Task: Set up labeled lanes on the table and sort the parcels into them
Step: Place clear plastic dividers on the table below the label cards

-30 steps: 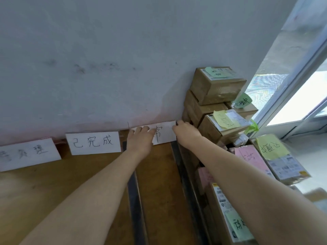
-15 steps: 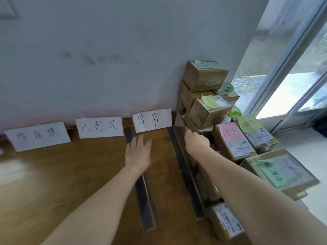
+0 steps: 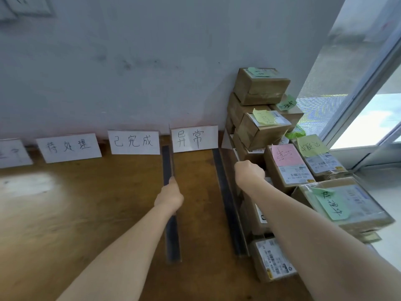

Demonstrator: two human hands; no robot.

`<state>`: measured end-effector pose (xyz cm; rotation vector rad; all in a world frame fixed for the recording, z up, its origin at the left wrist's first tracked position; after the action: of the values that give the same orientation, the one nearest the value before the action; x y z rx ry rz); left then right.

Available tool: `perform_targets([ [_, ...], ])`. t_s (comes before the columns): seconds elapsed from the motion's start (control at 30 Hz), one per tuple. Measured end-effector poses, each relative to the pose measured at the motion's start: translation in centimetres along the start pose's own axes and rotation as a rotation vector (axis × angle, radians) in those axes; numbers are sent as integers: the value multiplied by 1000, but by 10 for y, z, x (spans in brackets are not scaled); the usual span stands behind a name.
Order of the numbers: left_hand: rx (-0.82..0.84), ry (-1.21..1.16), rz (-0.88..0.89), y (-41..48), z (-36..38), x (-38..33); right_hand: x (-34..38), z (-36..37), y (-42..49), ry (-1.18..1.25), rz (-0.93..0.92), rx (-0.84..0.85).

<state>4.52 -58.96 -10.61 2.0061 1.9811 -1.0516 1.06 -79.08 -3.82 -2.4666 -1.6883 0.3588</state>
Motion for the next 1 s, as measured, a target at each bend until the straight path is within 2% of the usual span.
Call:
perform_targets([
  [0.43, 35, -64, 19, -4, -5, 16, 3, 6, 4, -79, -39, -12],
  [0.57, 26, -91, 6, -6, -7, 12, 3, -2, 3, -95, -39, -65],
  [0.7, 32, -105, -39, -13, -10, 10, 7, -8, 1, -115, -120, -165],
  [1.0, 22, -108, -76, -23, -10, 7, 27, -5, -1, -112, -264, -135],
])
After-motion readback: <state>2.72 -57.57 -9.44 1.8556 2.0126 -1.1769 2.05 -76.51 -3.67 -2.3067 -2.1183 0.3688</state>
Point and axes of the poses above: each hand's wrist, its own y-axis towards the middle knuckle, its own z-axis out of the palm, x = y × z, the point moved 2 cm from there along y, towards the middle knuckle, and after that the axes turned 3 degrees about -y, right-handed, at the moved point
